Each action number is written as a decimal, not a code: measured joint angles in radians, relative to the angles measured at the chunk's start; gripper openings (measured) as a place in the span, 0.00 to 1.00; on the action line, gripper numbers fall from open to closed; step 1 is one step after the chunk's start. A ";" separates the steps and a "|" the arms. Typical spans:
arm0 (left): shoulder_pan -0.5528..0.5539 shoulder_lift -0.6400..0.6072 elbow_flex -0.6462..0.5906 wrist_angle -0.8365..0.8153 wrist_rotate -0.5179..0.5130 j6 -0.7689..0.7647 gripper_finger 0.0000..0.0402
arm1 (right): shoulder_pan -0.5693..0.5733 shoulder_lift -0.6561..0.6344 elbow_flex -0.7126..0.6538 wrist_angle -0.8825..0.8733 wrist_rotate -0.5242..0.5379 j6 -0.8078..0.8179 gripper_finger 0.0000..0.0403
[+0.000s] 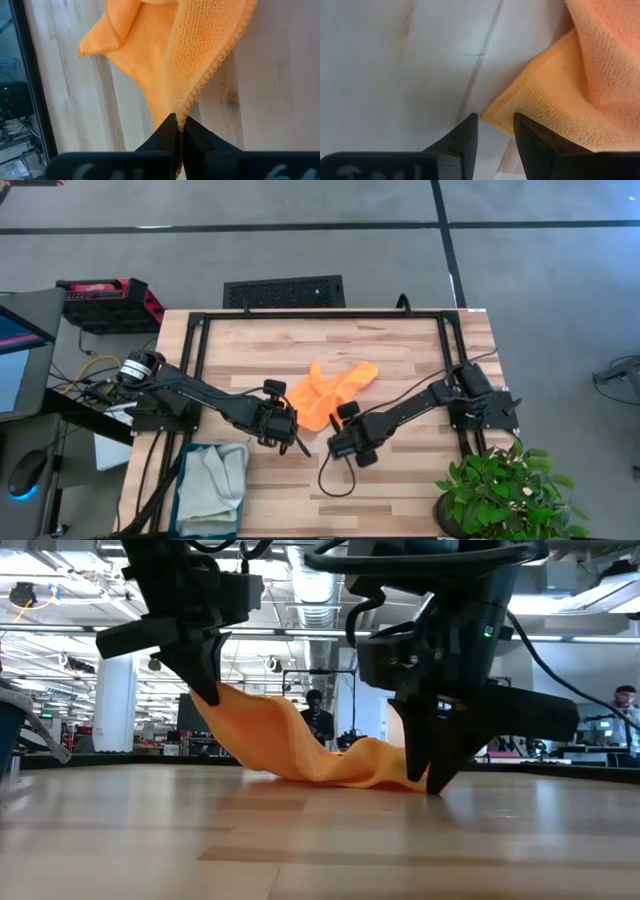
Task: Fold microfiber towels
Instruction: Fold the orange microfiber towel
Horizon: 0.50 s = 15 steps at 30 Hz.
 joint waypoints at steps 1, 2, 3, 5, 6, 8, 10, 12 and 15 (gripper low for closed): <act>0.000 0.000 0.000 0.000 0.003 0.000 0.00 | -0.005 0.000 0.000 0.002 0.000 0.000 0.36; 0.000 0.000 0.000 0.000 0.006 0.000 0.00 | -0.009 0.000 0.000 0.004 0.000 0.000 0.36; 0.000 0.000 0.000 0.000 0.006 -0.001 0.00 | -0.013 0.001 0.000 0.006 0.000 0.000 0.35; 0.000 0.000 0.000 0.000 0.007 -0.001 0.00 | -0.021 0.001 0.000 0.011 0.000 0.000 0.34; 0.000 0.000 0.000 0.000 0.008 -0.001 0.00 | -0.026 0.001 0.000 0.014 0.000 0.000 0.33; 0.000 0.000 0.000 0.000 0.018 -0.001 0.00 | -0.034 0.002 -0.001 0.020 0.000 0.000 0.31; 0.000 0.000 0.000 0.000 0.032 -0.002 0.00 | -0.042 0.002 -0.001 0.026 -0.002 0.000 0.28; 0.000 0.000 0.000 0.000 0.034 -0.002 0.00 | -0.051 0.002 -0.001 0.029 -0.018 0.001 0.24; 0.000 0.000 0.000 -0.002 0.034 -0.002 0.00 | -0.062 0.002 -0.001 0.031 -0.046 0.001 0.18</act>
